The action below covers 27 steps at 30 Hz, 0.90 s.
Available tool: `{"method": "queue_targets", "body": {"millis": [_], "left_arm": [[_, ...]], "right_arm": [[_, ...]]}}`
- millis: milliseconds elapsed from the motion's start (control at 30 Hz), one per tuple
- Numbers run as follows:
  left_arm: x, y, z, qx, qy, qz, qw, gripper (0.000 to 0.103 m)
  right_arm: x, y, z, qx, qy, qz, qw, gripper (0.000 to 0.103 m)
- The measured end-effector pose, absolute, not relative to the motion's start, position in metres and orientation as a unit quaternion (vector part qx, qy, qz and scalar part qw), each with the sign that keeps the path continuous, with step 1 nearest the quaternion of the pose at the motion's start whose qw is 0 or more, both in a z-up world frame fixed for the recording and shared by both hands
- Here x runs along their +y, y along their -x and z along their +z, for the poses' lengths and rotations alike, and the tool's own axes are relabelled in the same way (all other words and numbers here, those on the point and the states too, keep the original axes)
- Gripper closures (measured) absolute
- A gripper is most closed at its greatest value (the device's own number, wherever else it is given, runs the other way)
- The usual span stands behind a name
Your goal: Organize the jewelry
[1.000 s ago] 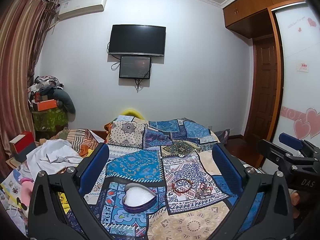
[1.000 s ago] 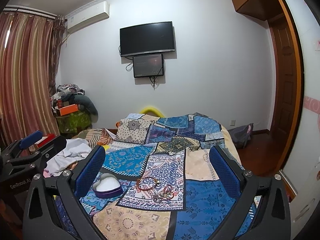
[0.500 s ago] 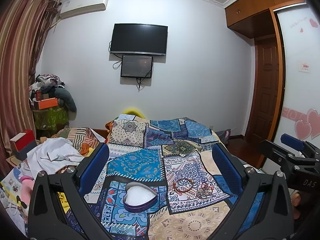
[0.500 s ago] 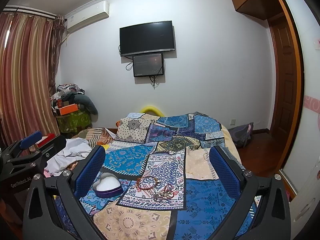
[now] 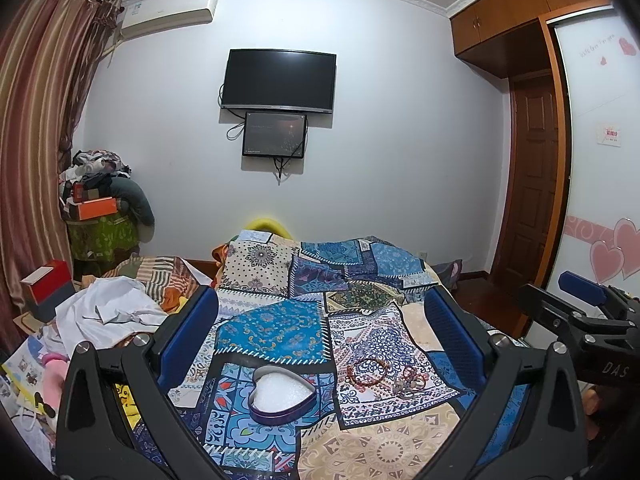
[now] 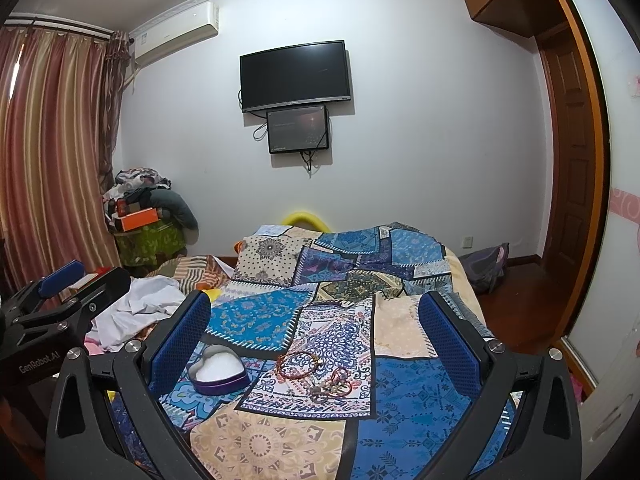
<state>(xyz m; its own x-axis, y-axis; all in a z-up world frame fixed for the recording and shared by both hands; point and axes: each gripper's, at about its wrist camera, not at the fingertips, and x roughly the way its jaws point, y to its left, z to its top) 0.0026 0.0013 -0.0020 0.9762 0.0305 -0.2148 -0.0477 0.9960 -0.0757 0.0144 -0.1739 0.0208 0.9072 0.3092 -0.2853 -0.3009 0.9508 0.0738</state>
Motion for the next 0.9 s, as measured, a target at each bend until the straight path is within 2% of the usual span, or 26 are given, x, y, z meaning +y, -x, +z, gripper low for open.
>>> {"method": "queue_targets", "body": {"millis": [900], "left_arm": [[0.005,-0.021,-0.013,0.129,0.043,0.019,0.99,0.0]], "right_arm": [[-0.177,-0.029,0.003,0.172,-0.015,0.151,0.973,0.0]]}}
